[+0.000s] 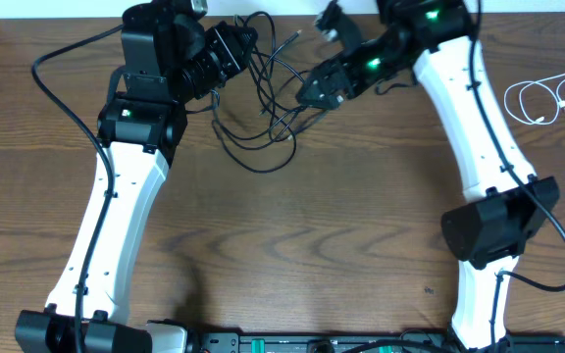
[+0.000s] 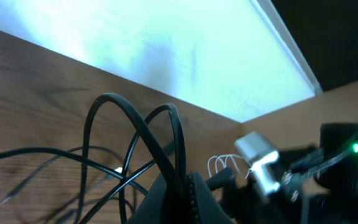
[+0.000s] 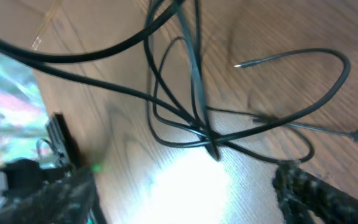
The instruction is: Untangle cables
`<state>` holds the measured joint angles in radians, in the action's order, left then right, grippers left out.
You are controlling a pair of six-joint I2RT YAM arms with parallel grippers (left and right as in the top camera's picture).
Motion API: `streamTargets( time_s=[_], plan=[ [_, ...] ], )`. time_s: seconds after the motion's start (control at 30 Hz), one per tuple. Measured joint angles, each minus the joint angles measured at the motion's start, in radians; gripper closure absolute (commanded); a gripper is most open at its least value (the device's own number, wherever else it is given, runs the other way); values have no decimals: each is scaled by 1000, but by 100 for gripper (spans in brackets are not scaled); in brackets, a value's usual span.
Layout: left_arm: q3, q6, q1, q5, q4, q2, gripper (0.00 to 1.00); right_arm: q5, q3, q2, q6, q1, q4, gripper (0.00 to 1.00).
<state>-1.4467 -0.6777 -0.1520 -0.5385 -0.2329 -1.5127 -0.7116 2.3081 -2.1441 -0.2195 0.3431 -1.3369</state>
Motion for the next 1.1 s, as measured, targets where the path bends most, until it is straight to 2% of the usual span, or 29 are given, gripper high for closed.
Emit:
streamTargets(
  time_s=[0.2, 0.3, 0.33, 0.43, 0.47, 0.53, 0.57, 0.6, 0.87, 1.03, 1.1],
  plan=[
    [0, -48, 0, -10, 2, 3, 93, 167, -2, -2, 83, 65, 143, 16],
    [0, -56, 0, -25, 3, 12, 93, 203, -2, -8, 109, 67, 192, 23],
    [0, -58, 0, -31, 2, 21, 93, 218, -2, -15, 126, 67, 201, 28],
    [0, -59, 0, -36, 2, 45, 93, 235, -2, -53, 146, 67, 197, 55],
    [0, -59, 0, -36, 2, 55, 93, 236, -2, -63, 157, 67, 197, 70],
    [0, -59, 0, -36, 1, 84, 92, 258, -3, -105, 185, 67, 200, 82],
    [0, -59, 0, -36, -3, 92, 92, 273, -4, -116, 199, 66, 203, 93],
    [0, -59, 1, -37, -10, 106, 93, 297, -5, -124, 220, 65, 202, 98],
    [1, -59, 76, -62, -40, 161, 93, 503, -6, -127, 401, -12, 130, 99],
    [9, -59, 164, -88, -49, 178, 93, 529, -5, -127, 430, -41, 63, 99],
    [9, -59, 231, -76, -32, 208, 92, 605, -16, -127, 430, -74, 16, 99]
  ],
)
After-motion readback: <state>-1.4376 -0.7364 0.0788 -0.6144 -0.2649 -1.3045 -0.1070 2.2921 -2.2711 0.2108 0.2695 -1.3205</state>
